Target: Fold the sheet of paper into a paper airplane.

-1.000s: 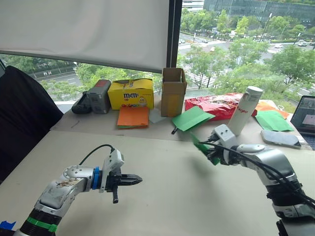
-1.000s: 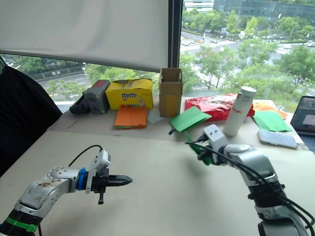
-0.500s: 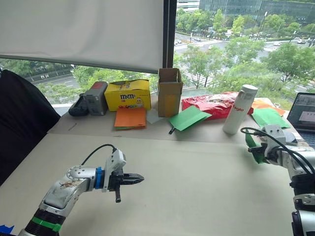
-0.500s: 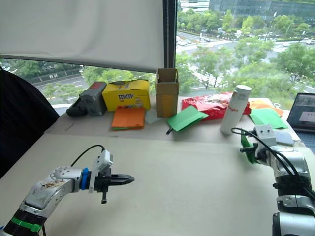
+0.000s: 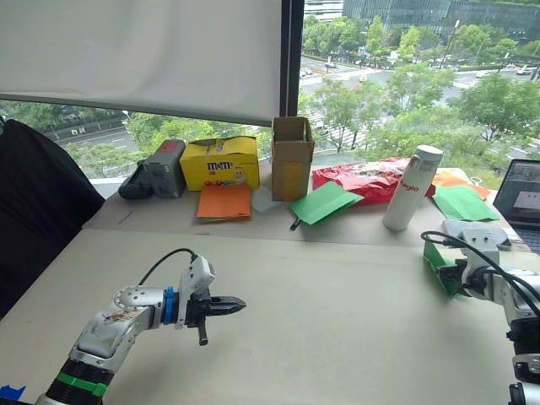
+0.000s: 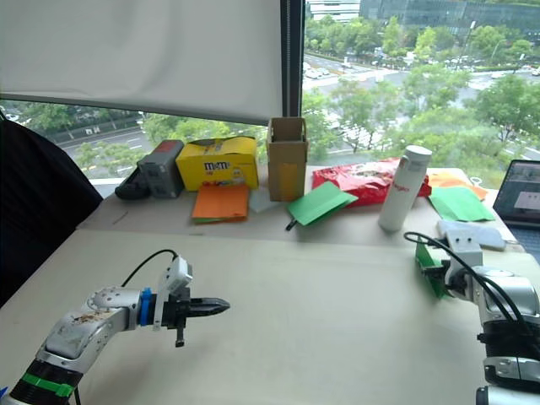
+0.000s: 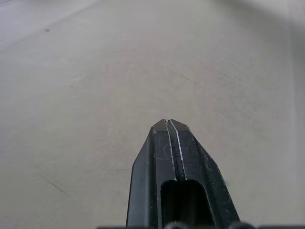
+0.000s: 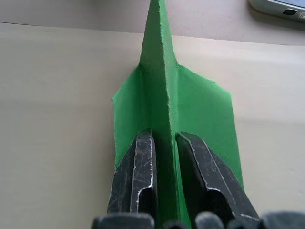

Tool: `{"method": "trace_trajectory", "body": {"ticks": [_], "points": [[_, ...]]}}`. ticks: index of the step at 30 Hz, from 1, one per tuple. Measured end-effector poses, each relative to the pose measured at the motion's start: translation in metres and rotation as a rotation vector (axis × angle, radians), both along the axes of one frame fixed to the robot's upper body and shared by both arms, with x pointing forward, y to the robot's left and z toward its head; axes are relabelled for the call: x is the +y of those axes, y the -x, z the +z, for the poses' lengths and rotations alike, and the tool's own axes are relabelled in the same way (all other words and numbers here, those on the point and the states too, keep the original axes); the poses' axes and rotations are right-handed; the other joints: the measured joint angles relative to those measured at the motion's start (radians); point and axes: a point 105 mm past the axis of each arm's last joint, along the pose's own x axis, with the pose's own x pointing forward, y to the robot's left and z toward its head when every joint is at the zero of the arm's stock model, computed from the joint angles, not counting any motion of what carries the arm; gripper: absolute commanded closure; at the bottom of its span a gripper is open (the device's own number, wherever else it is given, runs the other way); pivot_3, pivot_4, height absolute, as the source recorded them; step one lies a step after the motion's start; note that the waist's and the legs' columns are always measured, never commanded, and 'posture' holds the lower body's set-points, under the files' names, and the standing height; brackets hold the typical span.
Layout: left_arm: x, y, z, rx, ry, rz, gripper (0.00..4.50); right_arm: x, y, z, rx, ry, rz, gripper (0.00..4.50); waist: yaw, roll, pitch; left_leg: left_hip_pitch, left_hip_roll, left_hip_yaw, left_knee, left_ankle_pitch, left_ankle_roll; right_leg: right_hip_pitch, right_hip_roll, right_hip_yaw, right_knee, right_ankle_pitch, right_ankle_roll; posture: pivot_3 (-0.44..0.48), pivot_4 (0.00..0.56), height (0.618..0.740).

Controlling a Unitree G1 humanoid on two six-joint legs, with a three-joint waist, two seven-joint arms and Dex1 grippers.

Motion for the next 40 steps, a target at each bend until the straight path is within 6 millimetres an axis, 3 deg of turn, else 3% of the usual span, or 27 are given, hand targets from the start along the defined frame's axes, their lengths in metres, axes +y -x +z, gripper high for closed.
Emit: {"method": "trace_trajectory", "body": {"ticks": [3,7,12,15,19,21,24,27,31,40], "points": [[0.0,-0.005,0.002,-0.007,0.013,0.019,4.5,0.0,0.001,0.016,-0.026,0.027,0.008,1.46,0.001,0.001,0.0,0.0,0.0,0.0,0.0,0.0,0.0,0.0,0.0,0.0,0.0,0.0,0.0,0.0,0.15,0.656],[0.004,-0.011,0.011,-0.031,0.044,0.046,4.5,0.005,0.001,0.053,-0.093,0.057,0.032,0.09,-0.001,0.001,0.0,0.0,0.0,0.0,0.0,0.0,0.0,0.0,0.0,0.0,0.0,0.0,0.0,0.0,0.15,0.656],[0.002,-0.016,0.017,-0.054,0.084,0.065,4.5,0.037,0.001,0.091,-0.211,0.024,0.169,0.04,0.0,0.001,0.0,0.0,0.0,-0.001,0.0,0.0,0.0,0.0,0.0,0.0,-0.001,0.0,0.0,0.0,0.15,0.656],[-0.003,-0.019,0.019,-0.062,0.105,0.079,4.5,0.086,0.005,0.099,-0.294,-0.044,0.394,0.04,0.0,0.0,0.0,0.0,0.001,-0.002,0.0,0.0,0.0,0.0,0.0,0.0,-0.001,0.0,0.001,0.0,0.15,0.656],[-0.001,-0.023,0.016,-0.079,0.09,0.131,4.5,0.149,0.032,0.07,-0.294,-0.074,0.688,0.04,0.004,0.001,0.0,-0.001,0.001,-0.004,0.0,0.0,0.0,0.001,-0.001,-0.001,-0.003,0.0,0.001,0.0,0.15,0.656],[0.001,-0.024,0.012,-0.082,0.071,0.164,4.5,0.17,0.041,0.058,-0.297,-0.092,0.762,0.04,0.004,0.001,0.0,-0.001,0.0,-0.004,0.0,0.0,0.0,0.001,-0.002,-0.001,-0.003,0.001,0.002,0.0,0.15,0.656],[0.001,-0.023,0.01,-0.107,0.059,0.192,4.5,0.19,0.049,0.052,-0.375,-0.086,0.817,0.04,0.004,0.0,-0.001,-0.001,0.0,-0.003,0.0,0.001,-0.001,0.001,-0.002,-0.001,-0.004,0.002,0.004,0.0,0.15,0.656],[0.004,-0.017,0.002,-0.123,0.039,0.216,4.5,0.209,0.062,0.023,-0.376,-0.088,0.872,0.04,0.003,0.0,-0.002,0.001,0.0,-0.003,0.0,0.001,-0.001,0.0,-0.002,-0.001,-0.004,0.002,0.004,0.0,0.15,0.656],[0.008,-0.011,-0.011,-0.126,0.024,0.256,4.5,0.216,0.073,-0.004,-0.365,-0.088,0.905,0.04,0.004,-0.001,-0.002,0.002,0.0,-0.003,0.0,0.001,-0.001,0.001,-0.002,-0.001,-0.004,0.002,0.004,0.0,0.15,0.656],[0.006,-0.014,-0.017,-0.215,0.014,0.337,4.5,0.218,0.077,-0.034,-0.395,-0.117,0.85,0.04,0.006,-0.002,-0.002,0.002,0.0,-0.002,0.001,0.001,-0.001,0.001,-0.001,-0.001,-0.003,0.002,0.004,0.0,0.15,0.656]]}}
